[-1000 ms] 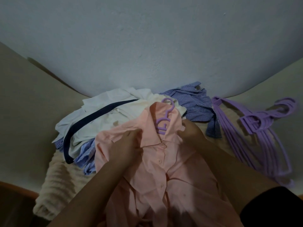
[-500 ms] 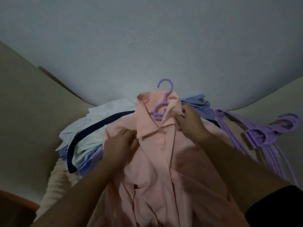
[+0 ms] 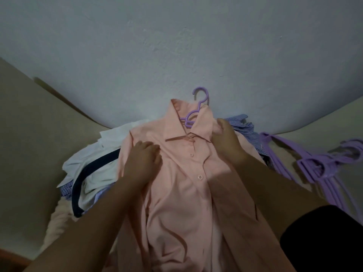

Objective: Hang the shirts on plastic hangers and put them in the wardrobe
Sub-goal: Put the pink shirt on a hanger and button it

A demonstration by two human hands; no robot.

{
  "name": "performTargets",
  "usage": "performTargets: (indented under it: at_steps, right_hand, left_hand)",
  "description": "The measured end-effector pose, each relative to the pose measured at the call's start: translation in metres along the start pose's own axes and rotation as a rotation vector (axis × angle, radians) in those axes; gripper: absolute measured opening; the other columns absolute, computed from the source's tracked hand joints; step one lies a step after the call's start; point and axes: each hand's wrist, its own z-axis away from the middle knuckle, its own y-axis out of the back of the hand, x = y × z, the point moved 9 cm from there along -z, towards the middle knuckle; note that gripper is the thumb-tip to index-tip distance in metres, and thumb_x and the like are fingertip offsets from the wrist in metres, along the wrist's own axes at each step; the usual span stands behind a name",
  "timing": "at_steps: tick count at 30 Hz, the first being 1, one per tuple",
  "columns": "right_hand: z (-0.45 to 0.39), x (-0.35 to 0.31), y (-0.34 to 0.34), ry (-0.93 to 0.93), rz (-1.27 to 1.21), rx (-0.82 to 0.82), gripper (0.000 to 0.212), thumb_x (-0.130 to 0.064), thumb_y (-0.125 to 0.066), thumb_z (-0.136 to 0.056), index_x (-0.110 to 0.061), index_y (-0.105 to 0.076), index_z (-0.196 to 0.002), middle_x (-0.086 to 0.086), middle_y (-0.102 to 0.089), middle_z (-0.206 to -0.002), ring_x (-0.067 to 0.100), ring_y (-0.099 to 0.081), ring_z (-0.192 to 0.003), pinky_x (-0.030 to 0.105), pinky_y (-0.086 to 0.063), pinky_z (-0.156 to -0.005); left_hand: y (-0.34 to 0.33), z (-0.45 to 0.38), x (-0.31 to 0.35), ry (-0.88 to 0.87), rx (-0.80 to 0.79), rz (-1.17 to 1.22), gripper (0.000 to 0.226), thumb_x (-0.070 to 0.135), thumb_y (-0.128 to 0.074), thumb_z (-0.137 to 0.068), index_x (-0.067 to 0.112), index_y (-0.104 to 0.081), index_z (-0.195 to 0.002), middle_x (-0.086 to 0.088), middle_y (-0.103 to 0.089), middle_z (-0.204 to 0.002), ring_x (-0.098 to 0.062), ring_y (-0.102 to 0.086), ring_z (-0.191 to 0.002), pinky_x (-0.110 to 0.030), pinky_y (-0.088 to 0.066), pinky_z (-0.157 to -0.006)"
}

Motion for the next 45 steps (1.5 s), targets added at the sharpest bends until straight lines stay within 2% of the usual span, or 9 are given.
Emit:
performTargets:
  at_steps: [4, 7, 14, 18, 21, 26, 36, 39, 45]
  right_hand:
    - [0.038, 0.029, 0.009, -0.004, 0.102, -0.004, 0.053, 0.004, -0.049, -0.086, -0.007, -0.042, -0.137, 0.01, -0.046, -0.135, 0.014, -0.051, -0.109, 0.014, -0.036, -0.086]
    - [0.078, 0.053, 0.015, -0.049, 0.106, 0.005, 0.044, 0.0, -0.052, -0.087, -0.008, -0.05, -0.13, 0.009, -0.053, -0.124, 0.014, -0.052, -0.107, 0.018, -0.035, -0.087]
    - [0.135, 0.085, 0.015, -0.196, 0.098, -0.076, 0.037, -0.003, -0.052, -0.089, -0.005, -0.056, -0.125, 0.008, -0.06, -0.12, 0.013, -0.052, -0.106, 0.002, -0.03, -0.067]
    - [0.149, 0.098, 0.02, -0.278, 0.035, -0.091, 0.037, -0.004, -0.058, -0.087, -0.005, -0.056, -0.124, 0.009, -0.06, -0.118, 0.016, -0.053, -0.107, 0.019, -0.039, -0.09]
    - [0.16, 0.101, 0.016, -0.327, -0.048, -0.136, 0.034, -0.003, -0.062, -0.085, -0.007, -0.057, -0.119, 0.001, -0.06, -0.102, 0.013, -0.055, -0.095, 0.023, -0.043, -0.083]
    - [0.172, 0.1, 0.005, -0.308, -0.054, -0.175, 0.038, -0.006, -0.069, -0.081, -0.01, -0.054, -0.115, 0.0, -0.06, -0.103, 0.014, -0.057, -0.092, 0.018, -0.045, -0.072]
    - [0.169, 0.097, 0.006, -0.284, 0.051, -0.117, 0.029, -0.009, -0.064, -0.085, -0.005, -0.058, -0.113, 0.005, -0.061, -0.105, 0.015, -0.054, -0.092, 0.024, -0.042, -0.08]
    - [0.17, 0.101, 0.006, -0.295, 0.022, -0.116, 0.029, -0.01, -0.063, -0.086, -0.006, -0.057, -0.114, 0.003, -0.06, -0.103, 0.015, -0.055, -0.093, 0.024, -0.042, -0.08]
    - [0.172, 0.104, 0.013, -0.289, -0.004, -0.038, 0.024, -0.011, -0.058, -0.089, -0.011, -0.057, -0.113, -0.001, -0.06, -0.101, 0.015, -0.057, -0.095, 0.024, -0.044, -0.081]
  left_hand:
    - [0.019, 0.024, 0.028, 0.036, 0.237, 0.143, 0.025, 0.015, -0.055, -0.086, 0.005, -0.072, -0.103, -0.012, -0.068, -0.106, -0.031, -0.058, -0.104, -0.029, -0.031, -0.1]
    - [0.023, 0.05, 0.059, 0.054, 0.298, 0.293, 0.024, 0.016, -0.057, -0.088, 0.009, -0.071, -0.107, -0.008, -0.065, -0.112, -0.024, -0.055, -0.109, -0.021, -0.03, -0.098]
    - [-0.034, 0.108, 0.128, 0.198, 0.072, 0.591, 0.014, 0.019, -0.06, -0.088, 0.021, -0.069, -0.099, 0.006, -0.065, -0.097, -0.004, -0.054, -0.086, -0.012, -0.036, -0.078]
    - [-0.066, 0.129, 0.127, 0.379, -0.009, 0.669, 0.02, 0.025, -0.071, -0.081, 0.019, -0.06, -0.097, 0.003, -0.057, -0.089, -0.004, -0.051, -0.07, -0.01, -0.037, -0.064]
    - [-0.078, 0.14, 0.123, 0.445, -0.056, 0.701, 0.029, 0.02, -0.073, -0.079, 0.022, -0.052, -0.099, 0.004, -0.055, -0.087, -0.006, -0.054, -0.071, -0.019, -0.044, -0.065]
    - [-0.078, 0.149, 0.119, 0.459, -0.015, 0.808, 0.022, 0.0, -0.059, -0.082, 0.018, -0.051, -0.091, 0.005, -0.057, -0.081, -0.008, -0.055, -0.074, -0.019, -0.043, -0.067]
    - [-0.086, 0.141, 0.121, 0.495, -0.06, 0.732, 0.027, 0.014, -0.062, -0.084, 0.021, -0.045, -0.105, 0.005, -0.058, -0.085, -0.012, -0.058, -0.076, -0.031, -0.052, -0.074]
    - [-0.089, 0.145, 0.12, 0.493, -0.058, 0.775, 0.025, 0.006, -0.057, -0.086, 0.019, -0.046, -0.104, 0.003, -0.058, -0.083, -0.013, -0.058, -0.075, -0.022, -0.048, -0.068]
    - [-0.087, 0.141, 0.122, 0.561, 0.003, 0.76, 0.03, 0.03, -0.068, -0.086, 0.023, -0.045, -0.103, 0.009, -0.056, -0.078, -0.003, -0.056, -0.071, -0.014, -0.04, -0.06]
